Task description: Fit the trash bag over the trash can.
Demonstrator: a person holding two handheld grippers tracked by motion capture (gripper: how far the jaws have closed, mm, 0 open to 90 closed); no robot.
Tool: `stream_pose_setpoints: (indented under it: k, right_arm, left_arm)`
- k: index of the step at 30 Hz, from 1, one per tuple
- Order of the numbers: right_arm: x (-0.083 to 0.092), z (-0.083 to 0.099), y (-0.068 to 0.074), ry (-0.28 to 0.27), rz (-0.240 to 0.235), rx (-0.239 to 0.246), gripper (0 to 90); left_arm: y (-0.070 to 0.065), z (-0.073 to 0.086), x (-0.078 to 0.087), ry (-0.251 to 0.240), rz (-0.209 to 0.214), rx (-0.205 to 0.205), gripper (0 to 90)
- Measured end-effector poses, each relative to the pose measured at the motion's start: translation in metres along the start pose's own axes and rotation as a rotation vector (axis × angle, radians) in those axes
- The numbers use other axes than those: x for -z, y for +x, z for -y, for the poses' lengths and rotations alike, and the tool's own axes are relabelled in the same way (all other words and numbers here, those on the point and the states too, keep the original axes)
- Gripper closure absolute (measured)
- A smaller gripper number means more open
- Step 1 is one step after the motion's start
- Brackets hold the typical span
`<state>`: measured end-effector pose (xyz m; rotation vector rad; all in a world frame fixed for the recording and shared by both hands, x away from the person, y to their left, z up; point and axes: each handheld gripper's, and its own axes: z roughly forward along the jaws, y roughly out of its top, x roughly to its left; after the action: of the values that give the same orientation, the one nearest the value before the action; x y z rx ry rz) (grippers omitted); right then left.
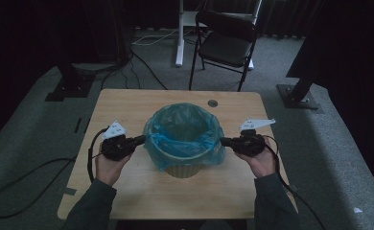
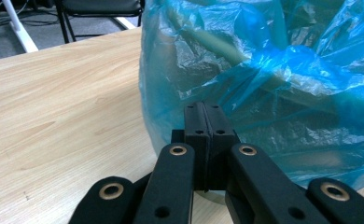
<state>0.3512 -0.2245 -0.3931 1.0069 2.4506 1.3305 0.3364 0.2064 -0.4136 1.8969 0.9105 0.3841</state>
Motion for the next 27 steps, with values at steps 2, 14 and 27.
stream_pose_setpoints:
  k: [2, 14, 27]
  right_arm:
    - [0.0, 0.001, 0.0, 0.002, 0.001, -0.002, 90.0]
    - [0.003, 0.004, -0.002, -0.007, -0.012, -0.011, 76.1]
    - [0.002, 0.002, -0.002, -0.016, -0.027, -0.003, 67.2]
  left_arm:
    - [0.001, 0.001, 0.0, 0.001, -0.001, 0.006, 89.7]
    - [0.004, -0.007, 0.019, -0.082, 0.013, 0.013, 71.6]
    - [-0.002, -0.042, 0.019, -0.113, 0.062, -0.051, 63.0]
